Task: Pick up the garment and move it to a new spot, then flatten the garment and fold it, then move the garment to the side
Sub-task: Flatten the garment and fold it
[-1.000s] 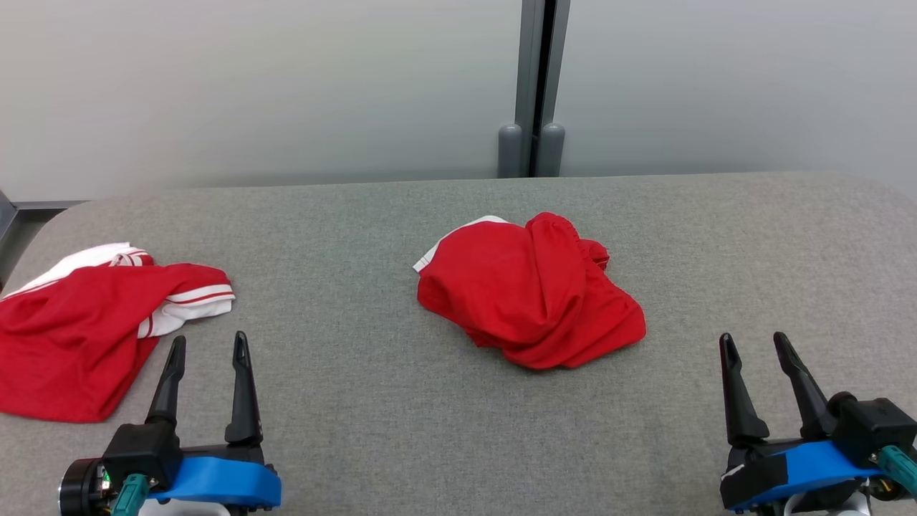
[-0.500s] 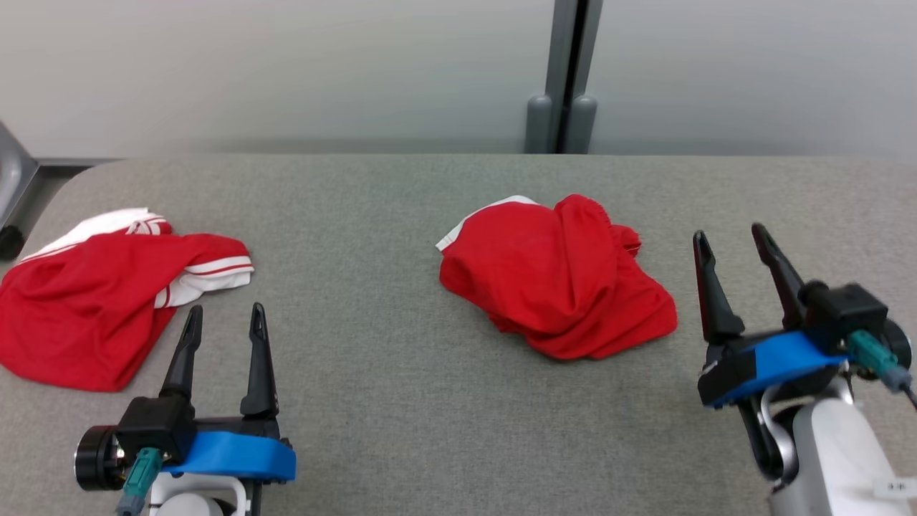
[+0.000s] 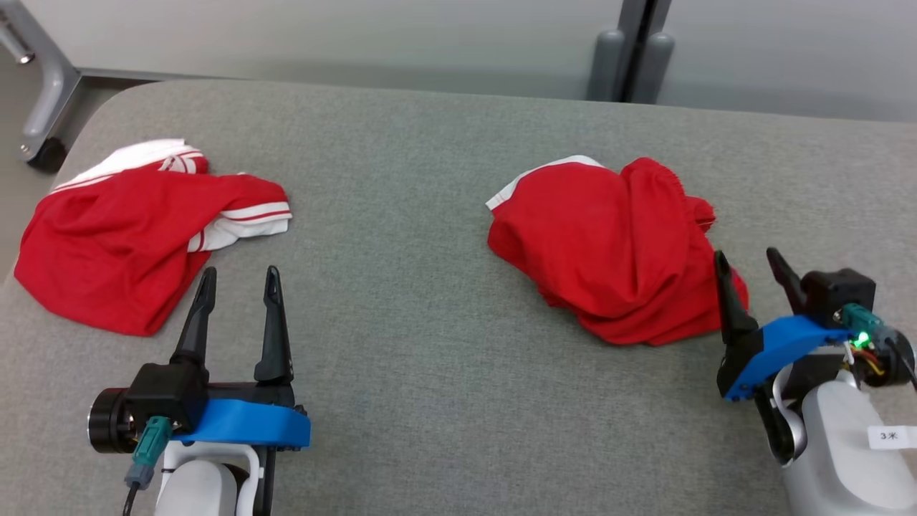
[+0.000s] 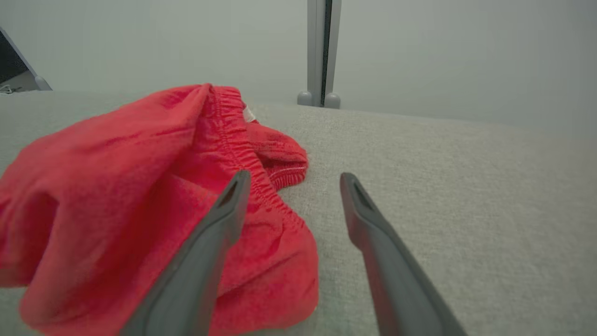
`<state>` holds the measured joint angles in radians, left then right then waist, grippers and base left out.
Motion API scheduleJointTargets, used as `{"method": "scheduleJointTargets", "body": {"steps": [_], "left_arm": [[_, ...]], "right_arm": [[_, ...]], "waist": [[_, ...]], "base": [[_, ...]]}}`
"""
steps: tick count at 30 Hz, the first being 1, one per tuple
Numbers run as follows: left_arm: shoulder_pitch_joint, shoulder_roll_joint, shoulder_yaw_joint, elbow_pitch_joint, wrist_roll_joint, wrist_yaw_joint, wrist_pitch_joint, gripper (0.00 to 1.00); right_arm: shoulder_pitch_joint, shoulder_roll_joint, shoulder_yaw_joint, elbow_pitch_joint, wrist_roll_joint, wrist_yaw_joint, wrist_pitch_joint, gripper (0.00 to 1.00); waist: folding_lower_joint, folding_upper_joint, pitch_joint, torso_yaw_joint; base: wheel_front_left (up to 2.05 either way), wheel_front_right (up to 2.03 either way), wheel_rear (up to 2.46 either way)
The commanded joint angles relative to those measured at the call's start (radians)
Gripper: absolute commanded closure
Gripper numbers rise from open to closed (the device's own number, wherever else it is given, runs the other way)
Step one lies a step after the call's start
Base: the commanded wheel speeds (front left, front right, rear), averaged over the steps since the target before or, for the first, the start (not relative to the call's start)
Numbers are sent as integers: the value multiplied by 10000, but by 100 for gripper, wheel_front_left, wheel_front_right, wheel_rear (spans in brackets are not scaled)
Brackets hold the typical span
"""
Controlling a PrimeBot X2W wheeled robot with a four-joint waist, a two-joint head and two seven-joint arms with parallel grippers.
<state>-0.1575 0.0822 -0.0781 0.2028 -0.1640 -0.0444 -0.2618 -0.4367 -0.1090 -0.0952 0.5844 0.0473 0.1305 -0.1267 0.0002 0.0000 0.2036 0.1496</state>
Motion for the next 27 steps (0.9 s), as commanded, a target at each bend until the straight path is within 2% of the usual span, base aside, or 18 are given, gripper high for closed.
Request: {"method": "scheduleJointTargets", "body": {"steps": [1,13,14,15,19,23,27], "left_arm": [[-176,-36,-3,13,65,-32,-47,0],[-325,-162,138,119,159,-139,-47,0],[-318,-181,167,143,168,-160,-47,0],[-309,-189,180,153,167,-152,-47,0],[-191,-209,229,151,209,-160,-47,0],[-129,-209,340,167,222,-205,-48,0],[-122,-218,410,168,268,-260,-48,0]], "right_arm": [[-164,-74,-50,295,85,5,-109,0],[-236,297,-137,3097,188,5,-753,0],[-339,406,28,3332,355,14,-864,70],[-400,429,100,3396,429,14,-945,100],[-633,330,172,3446,736,4,-1203,100],[-710,-98,-64,3165,1043,4,-1351,100],[-430,-789,-574,2651,1282,4,-1382,100]], "waist": [[-2,0,138,153],[-2,0,179,325],[-2,0,153,304],[-2,0,138,284],[-2,0,30,73],[-2,0,-108,-279],[-2,0,-228,-597]], "base": [[0,0,0],[0,0,0],[0,0,0],[0,0,0],[0,0,0],[0,0,0],[0,0,0]]}}
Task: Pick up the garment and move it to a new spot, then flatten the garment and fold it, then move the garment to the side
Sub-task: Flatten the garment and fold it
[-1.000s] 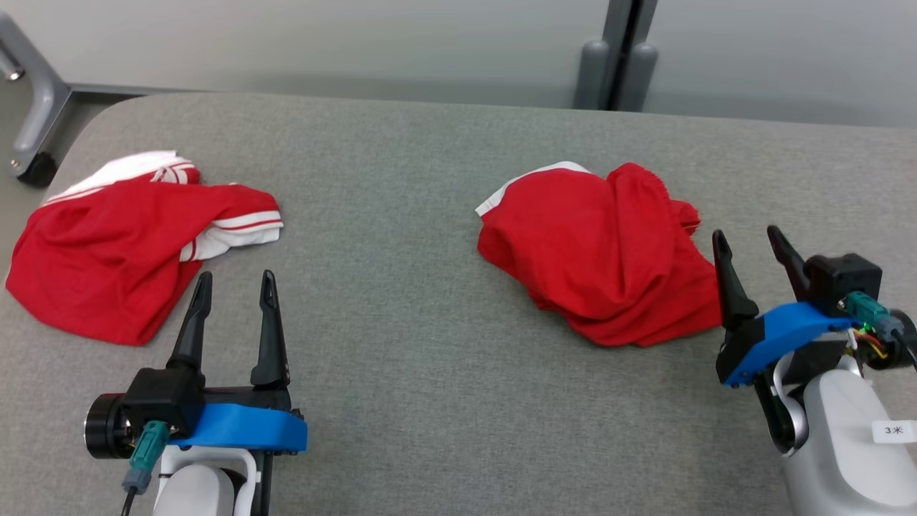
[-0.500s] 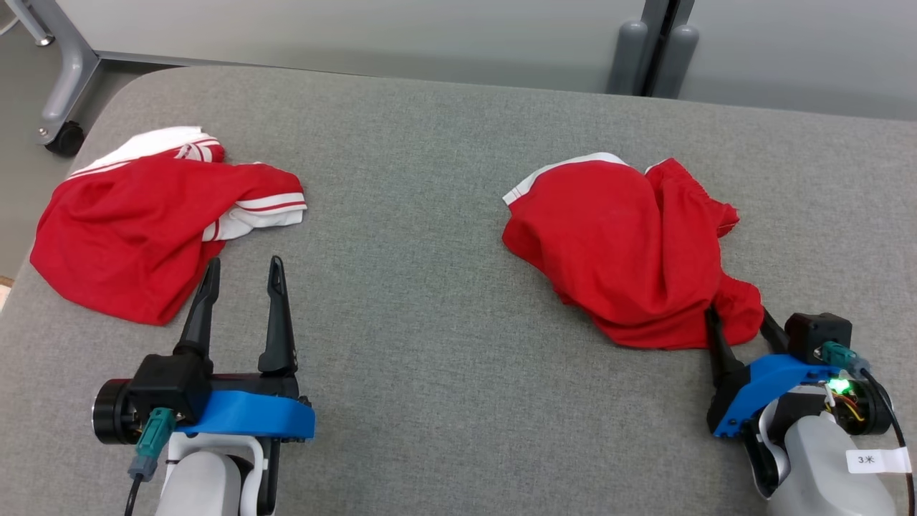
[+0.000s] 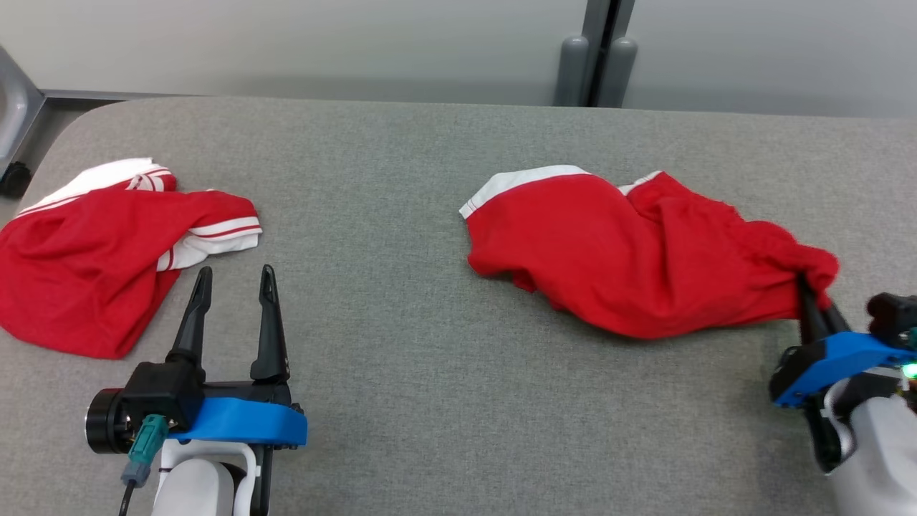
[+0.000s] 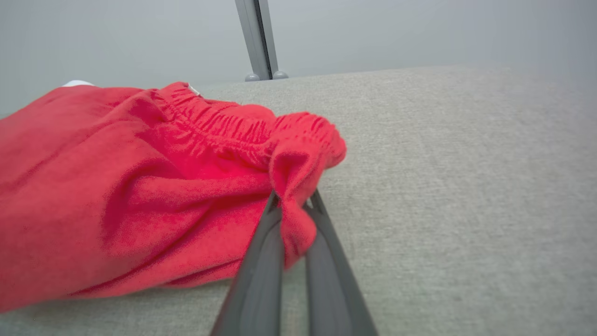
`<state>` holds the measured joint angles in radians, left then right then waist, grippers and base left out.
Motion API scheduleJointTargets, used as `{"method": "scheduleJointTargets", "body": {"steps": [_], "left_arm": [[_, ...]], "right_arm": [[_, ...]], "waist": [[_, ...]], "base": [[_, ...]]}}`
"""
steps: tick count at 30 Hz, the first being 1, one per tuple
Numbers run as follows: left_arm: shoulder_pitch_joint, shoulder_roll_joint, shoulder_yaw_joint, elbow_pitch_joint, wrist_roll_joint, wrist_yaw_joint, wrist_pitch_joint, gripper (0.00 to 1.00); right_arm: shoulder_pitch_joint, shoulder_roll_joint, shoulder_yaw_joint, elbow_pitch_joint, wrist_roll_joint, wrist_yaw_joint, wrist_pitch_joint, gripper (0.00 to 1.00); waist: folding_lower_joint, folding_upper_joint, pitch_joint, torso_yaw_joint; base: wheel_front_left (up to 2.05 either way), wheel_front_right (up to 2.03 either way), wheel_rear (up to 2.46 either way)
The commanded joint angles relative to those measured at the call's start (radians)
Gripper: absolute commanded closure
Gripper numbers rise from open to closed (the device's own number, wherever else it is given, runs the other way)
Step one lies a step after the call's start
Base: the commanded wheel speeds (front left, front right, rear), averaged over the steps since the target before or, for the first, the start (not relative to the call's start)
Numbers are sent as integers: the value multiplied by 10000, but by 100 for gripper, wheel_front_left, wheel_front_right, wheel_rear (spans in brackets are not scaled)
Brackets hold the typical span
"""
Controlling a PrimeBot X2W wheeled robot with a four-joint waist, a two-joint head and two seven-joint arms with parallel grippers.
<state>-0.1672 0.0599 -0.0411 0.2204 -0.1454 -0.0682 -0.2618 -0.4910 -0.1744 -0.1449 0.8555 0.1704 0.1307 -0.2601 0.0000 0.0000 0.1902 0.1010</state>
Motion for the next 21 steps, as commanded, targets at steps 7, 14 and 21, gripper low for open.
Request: {"method": "scheduleJointTargets", "body": {"steps": [7,14,21], "left_arm": [[-16,-28,24,-59,99,-1,-48,0],[166,-55,124,-30,60,-36,-48,0],[145,-71,66,13,53,-53,-48,0]], "right_arm": [[617,-1241,-1092,-1162,235,2,-61,100],[1172,-1130,-1532,-2950,-153,3,345,100],[1280,-239,-97,-5207,-595,3,1188,100]], "waist": [[0,0,-190,-355],[0,0,-334,-440],[0,0,-457,-301]], "base": [[0,0,0],[0,0,0],[0,0,0]]}}
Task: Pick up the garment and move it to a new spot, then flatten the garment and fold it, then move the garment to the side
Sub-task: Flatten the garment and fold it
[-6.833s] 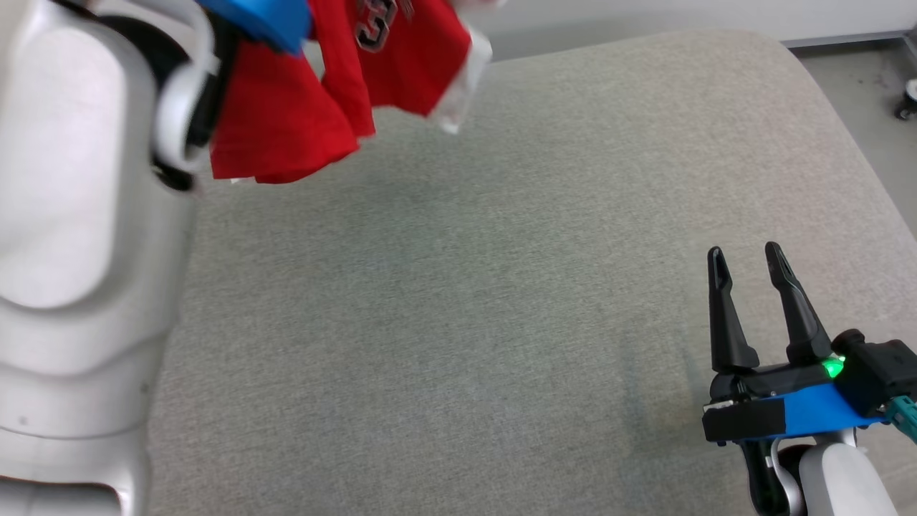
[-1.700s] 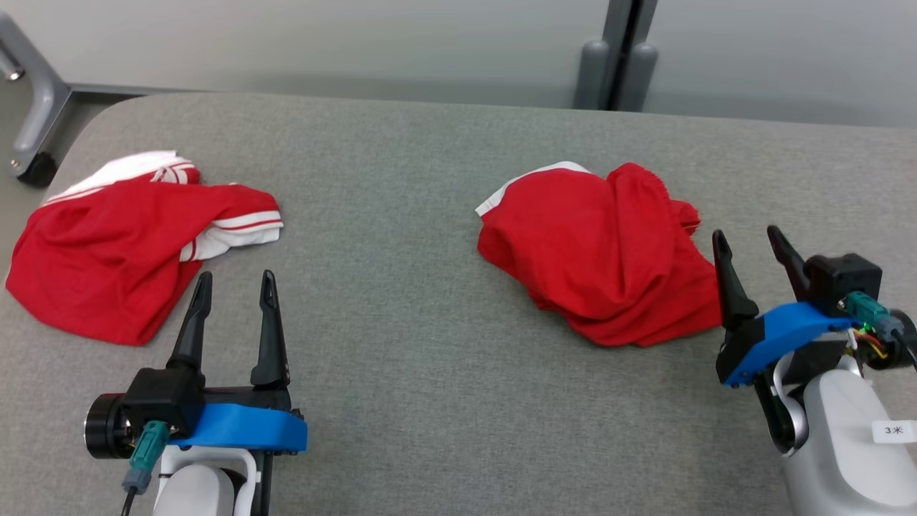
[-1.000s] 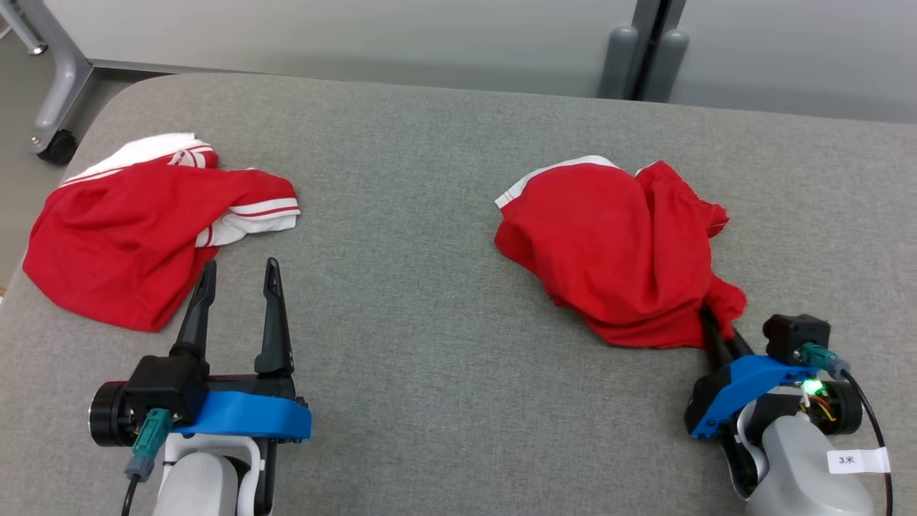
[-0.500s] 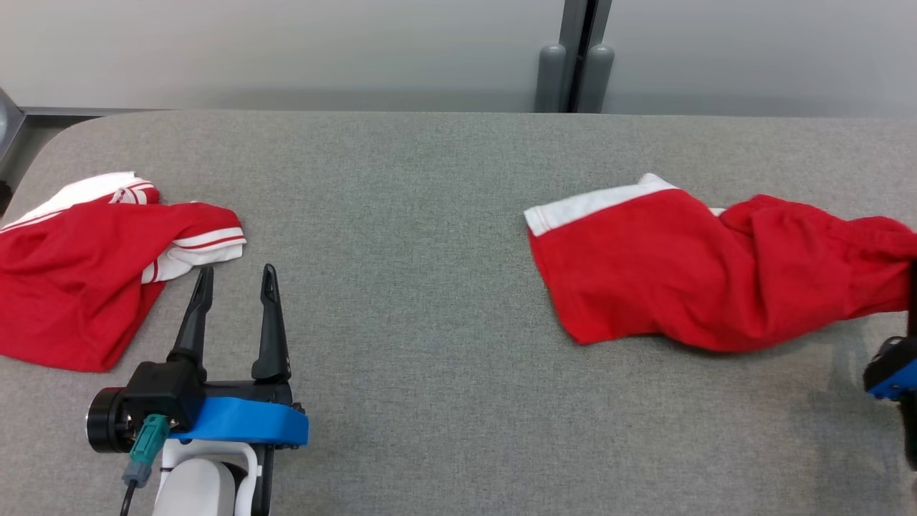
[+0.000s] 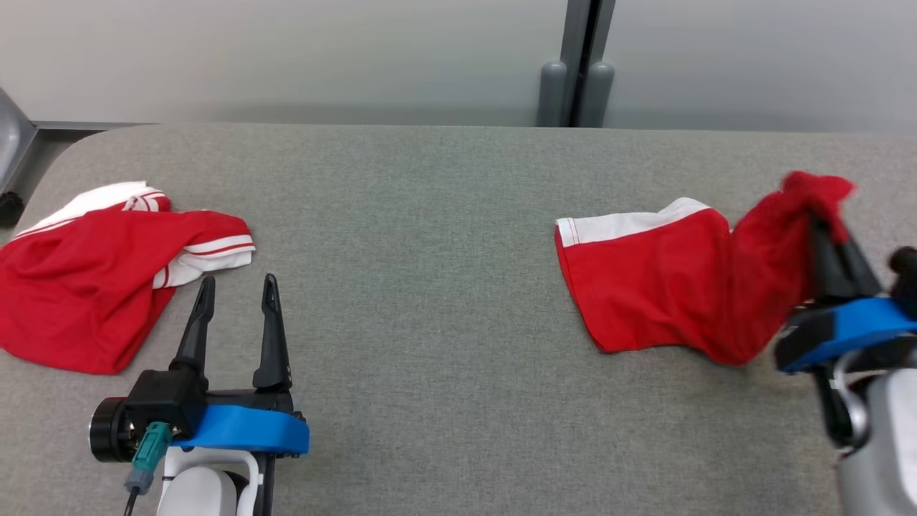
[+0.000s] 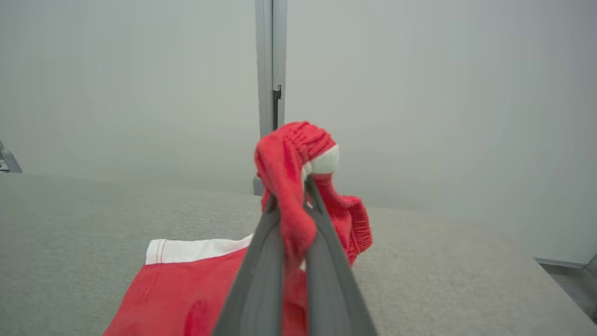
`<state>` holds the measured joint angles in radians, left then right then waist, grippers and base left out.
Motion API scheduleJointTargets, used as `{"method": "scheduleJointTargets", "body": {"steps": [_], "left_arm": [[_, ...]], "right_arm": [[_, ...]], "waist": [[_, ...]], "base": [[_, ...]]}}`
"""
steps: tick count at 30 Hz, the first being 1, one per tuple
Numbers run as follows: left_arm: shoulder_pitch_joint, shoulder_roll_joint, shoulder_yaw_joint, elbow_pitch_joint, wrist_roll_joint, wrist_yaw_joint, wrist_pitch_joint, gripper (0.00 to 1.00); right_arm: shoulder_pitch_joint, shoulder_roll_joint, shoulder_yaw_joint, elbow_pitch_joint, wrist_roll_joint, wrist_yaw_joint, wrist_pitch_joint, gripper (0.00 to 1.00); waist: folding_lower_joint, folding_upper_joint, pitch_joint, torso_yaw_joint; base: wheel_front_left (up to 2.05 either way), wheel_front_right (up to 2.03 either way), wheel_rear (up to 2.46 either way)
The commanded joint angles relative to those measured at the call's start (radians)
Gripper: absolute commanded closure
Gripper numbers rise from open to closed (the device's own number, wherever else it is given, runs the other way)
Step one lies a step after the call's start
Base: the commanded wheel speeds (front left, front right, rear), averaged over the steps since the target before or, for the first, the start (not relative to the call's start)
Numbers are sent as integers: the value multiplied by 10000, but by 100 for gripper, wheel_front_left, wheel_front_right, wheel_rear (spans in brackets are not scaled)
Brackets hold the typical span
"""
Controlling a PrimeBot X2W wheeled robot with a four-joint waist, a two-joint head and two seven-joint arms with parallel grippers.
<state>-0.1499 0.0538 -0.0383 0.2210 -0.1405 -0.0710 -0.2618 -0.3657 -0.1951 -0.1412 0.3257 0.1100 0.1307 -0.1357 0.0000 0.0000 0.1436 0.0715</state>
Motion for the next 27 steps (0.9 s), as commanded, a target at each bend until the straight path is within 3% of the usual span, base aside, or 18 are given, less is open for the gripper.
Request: {"method": "scheduleJointTargets", "body": {"steps": [1,6,11,24,25,26,27], "left_arm": [[-26,-13,22,5,3,-21,-48,0],[0,-18,-25,-2,-31,-12,-48,0],[48,-29,-87,1,-67,21,-48,0],[118,-41,-266,37,-284,134,-48,0],[121,-40,-271,38,-308,150,-48,0],[125,-39,-260,36,-324,149,-48,0],[135,-39,-247,40,-335,166,-48,0]], "right_arm": [[-12,76,161,-164,-8,2,60,100],[-310,507,1937,-917,-31,3,461,100],[-505,898,3785,-660,132,3,514,100],[-139,1446,7725,2148,1085,3,-302,100],[-97,1450,8047,2298,1251,3,-379,89],[-50,1446,8286,2392,1436,3,-451,53],[-40,1444,8523,2490,1568,3,-513,53]], "waist": [[0,0,-12,29],[0,0,-90,287],[0,0,-107,638],[0,0,6,1274],[0,0,9,1272],[0,0,10,1258],[0,0,4,1226]], "base": [[0,0,0],[0,0,0],[0,0,0],[0,0,0],[0,0,0],[0,0,0],[0,0,0]]}}
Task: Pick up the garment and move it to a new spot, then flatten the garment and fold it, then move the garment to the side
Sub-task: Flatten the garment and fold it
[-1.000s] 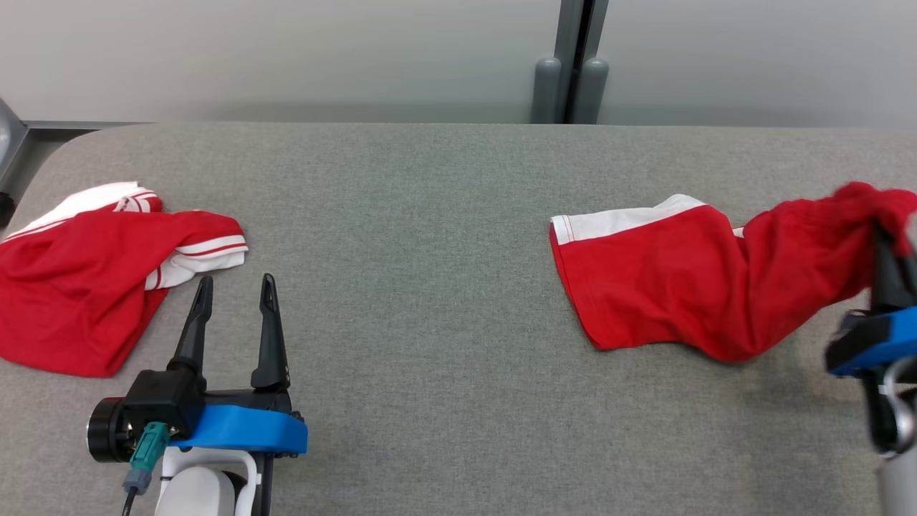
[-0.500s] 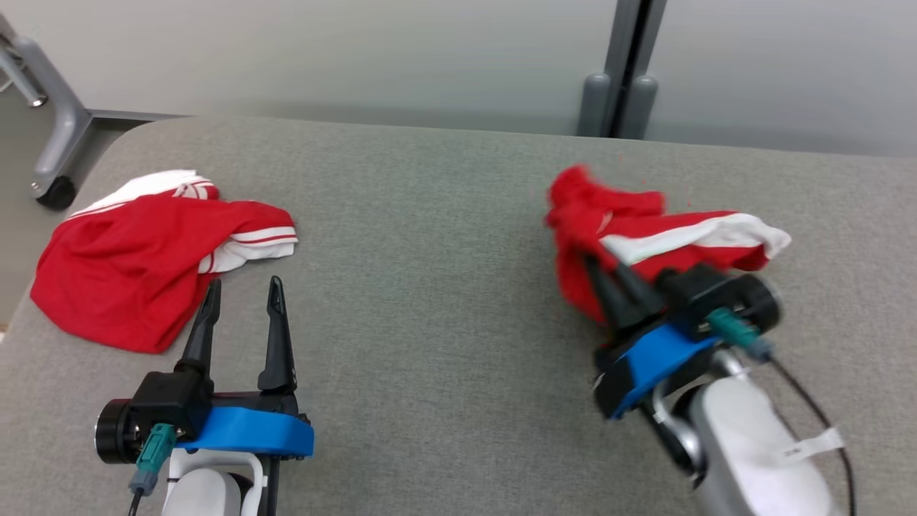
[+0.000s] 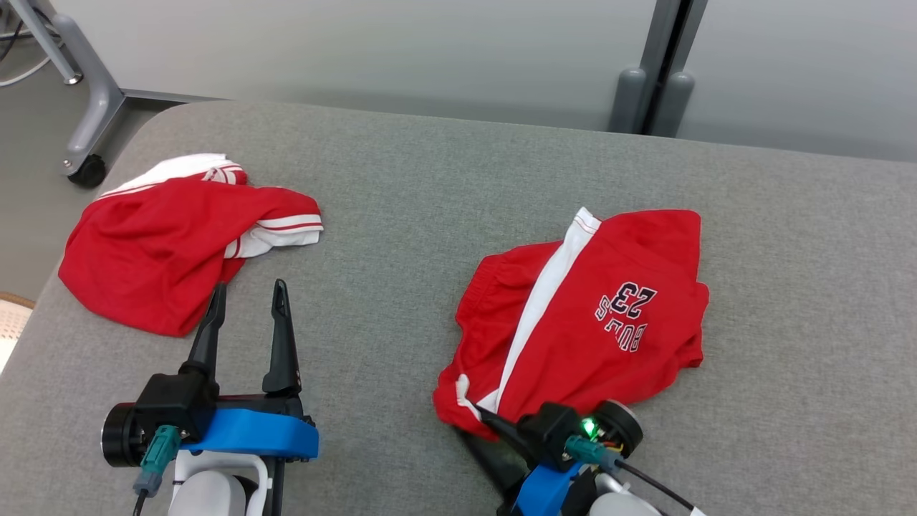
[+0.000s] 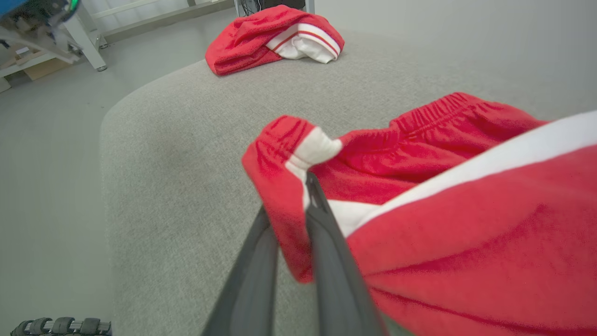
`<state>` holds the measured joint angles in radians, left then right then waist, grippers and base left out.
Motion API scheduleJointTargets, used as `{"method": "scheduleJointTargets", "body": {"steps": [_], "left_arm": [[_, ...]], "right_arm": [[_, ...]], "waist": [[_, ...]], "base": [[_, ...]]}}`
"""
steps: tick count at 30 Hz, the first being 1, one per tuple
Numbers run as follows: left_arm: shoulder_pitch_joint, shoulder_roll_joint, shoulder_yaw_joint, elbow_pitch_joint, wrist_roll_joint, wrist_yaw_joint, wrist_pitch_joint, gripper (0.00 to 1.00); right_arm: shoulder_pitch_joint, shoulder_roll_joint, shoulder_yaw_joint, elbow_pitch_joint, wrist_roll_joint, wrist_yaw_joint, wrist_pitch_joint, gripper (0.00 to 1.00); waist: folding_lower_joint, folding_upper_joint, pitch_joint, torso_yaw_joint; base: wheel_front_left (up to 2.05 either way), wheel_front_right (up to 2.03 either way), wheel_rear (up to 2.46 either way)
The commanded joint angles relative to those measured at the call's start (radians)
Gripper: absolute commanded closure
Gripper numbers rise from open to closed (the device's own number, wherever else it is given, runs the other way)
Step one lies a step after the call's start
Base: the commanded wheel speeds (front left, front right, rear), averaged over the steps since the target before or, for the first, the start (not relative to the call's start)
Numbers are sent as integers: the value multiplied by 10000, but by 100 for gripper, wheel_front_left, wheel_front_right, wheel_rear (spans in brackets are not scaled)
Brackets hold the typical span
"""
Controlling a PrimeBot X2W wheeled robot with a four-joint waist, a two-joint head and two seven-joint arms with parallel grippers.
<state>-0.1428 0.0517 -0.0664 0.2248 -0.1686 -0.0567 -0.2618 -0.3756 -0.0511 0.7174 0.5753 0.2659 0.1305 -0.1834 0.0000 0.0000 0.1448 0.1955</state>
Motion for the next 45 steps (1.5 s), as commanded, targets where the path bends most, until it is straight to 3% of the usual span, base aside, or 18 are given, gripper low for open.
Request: {"method": "scheduleJointTargets", "body": {"steps": [1,2,9,18,25,37,45], "left_arm": [[72,-20,52,14,-53,27,-48,0],[75,-19,62,26,-50,31,-48,0],[7,-18,113,62,22,-14,-48,0],[33,-17,146,-74,58,21,-48,0],[-20,-17,72,-133,-46,32,-48,0],[-407,-19,-335,-232,-387,216,-48,0],[-790,-19,-672,-203,-680,349,-48,0]], "right_arm": [[68,5,164,65,126,5,-99,53],[61,5,306,122,225,4,-162,0],[-309,6,490,90,549,4,-516,0],[-1469,-473,-2063,-365,-384,4,-549,0],[-2562,-1091,-3350,-825,-902,4,397,0],[-3852,-1486,-3415,21,-1138,4,2379,0],[-4107,-1571,-3409,1229,-1033,4,2945,0]], "waist": [[0,0,-16,-51],[0,0,-30,-94],[0,0,-176,-433],[0,0,-139,-604],[0,0,105,-431],[0,0,809,134],[0,0,1258,605]], "base": [[0,0,0],[0,0,0],[0,0,0],[0,0,0],[0,0,0],[0,0,0],[0,0,0]]}}
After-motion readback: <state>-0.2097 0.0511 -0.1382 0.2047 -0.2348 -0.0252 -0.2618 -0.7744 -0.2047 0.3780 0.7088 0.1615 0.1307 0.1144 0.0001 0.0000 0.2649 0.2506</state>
